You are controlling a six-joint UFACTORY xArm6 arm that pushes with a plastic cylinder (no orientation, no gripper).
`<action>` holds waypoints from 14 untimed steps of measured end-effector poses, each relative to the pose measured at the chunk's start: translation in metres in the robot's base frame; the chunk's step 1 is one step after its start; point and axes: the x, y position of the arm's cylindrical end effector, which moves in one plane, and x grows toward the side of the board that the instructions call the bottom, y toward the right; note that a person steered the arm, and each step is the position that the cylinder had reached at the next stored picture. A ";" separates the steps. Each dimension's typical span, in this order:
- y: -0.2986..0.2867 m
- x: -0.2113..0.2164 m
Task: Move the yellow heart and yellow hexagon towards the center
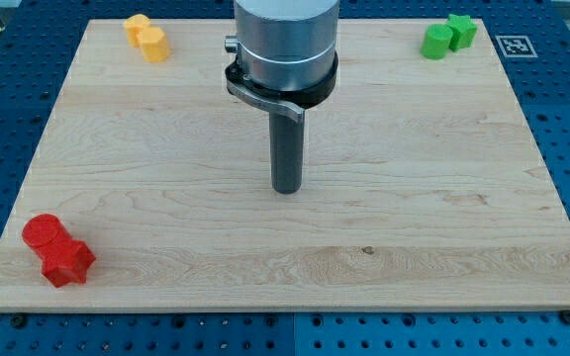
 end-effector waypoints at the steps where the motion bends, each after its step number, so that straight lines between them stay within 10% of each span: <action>1: 0.000 0.000; 14: -0.134 -0.301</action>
